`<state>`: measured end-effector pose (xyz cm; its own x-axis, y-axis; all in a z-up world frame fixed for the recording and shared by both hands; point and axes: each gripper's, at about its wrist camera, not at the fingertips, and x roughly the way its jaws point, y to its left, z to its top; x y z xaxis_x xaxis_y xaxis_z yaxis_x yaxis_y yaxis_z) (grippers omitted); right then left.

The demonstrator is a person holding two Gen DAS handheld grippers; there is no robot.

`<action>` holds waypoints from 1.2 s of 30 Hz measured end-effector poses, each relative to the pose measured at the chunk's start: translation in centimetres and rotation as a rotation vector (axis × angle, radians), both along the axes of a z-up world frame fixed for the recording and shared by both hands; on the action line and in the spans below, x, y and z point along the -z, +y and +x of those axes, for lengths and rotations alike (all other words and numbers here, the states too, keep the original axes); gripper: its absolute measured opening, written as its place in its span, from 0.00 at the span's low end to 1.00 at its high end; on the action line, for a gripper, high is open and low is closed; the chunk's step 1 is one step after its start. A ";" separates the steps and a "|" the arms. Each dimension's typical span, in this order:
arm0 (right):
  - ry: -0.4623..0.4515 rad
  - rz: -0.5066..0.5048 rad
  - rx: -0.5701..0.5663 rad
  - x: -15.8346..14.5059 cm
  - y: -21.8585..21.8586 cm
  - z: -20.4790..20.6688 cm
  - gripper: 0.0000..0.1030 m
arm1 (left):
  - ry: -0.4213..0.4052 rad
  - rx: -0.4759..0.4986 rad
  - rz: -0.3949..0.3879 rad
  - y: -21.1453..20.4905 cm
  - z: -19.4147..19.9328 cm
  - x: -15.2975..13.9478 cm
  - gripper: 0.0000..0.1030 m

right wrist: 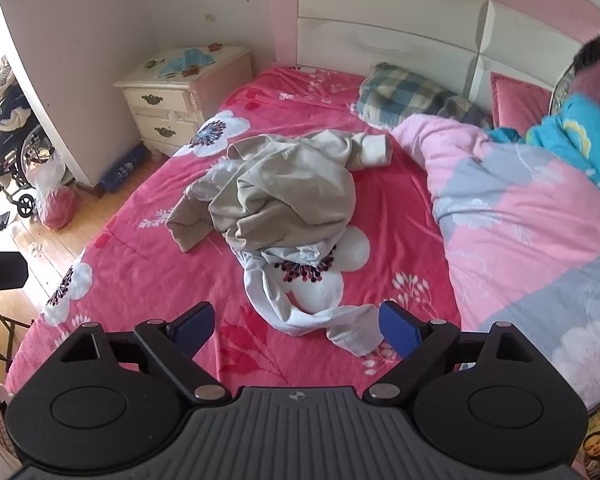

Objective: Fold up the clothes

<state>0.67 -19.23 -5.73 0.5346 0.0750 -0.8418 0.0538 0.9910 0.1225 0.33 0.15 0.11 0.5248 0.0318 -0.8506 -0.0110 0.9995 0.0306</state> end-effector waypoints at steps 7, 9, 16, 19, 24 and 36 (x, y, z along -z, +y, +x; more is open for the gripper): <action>-0.031 -0.028 0.089 -1.3 1.6 -0.9 0.89 | 0.024 0.026 -0.079 2.8 1.7 -1.0 0.98; -0.040 -0.036 0.114 -1.7 2.1 -1.1 0.90 | -0.006 0.050 -0.072 3.6 1.3 -1.0 0.99; -0.072 -0.063 0.203 -3.0 3.7 -2.0 0.90 | -0.060 0.155 -0.086 4.8 0.7 -1.7 1.00; -0.082 -0.074 0.236 -3.5 4.3 -2.4 0.90 | -0.059 0.184 -0.083 4.7 1.0 -2.2 1.00; -0.084 -0.080 0.264 -3.6 5.0 -3.2 0.90 | -0.036 0.206 -0.115 4.9 0.9 -2.1 1.00; -0.065 -0.092 0.239 -3.3 6.1 -3.2 0.90 | 0.025 0.166 -0.073 6.5 0.5 -0.6 1.00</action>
<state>-2.54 -13.08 -2.43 0.5812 -0.1351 -0.8025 0.2825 0.9583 0.0433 0.87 6.67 0.74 0.4964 -0.1156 -0.8604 0.1545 0.9870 -0.0435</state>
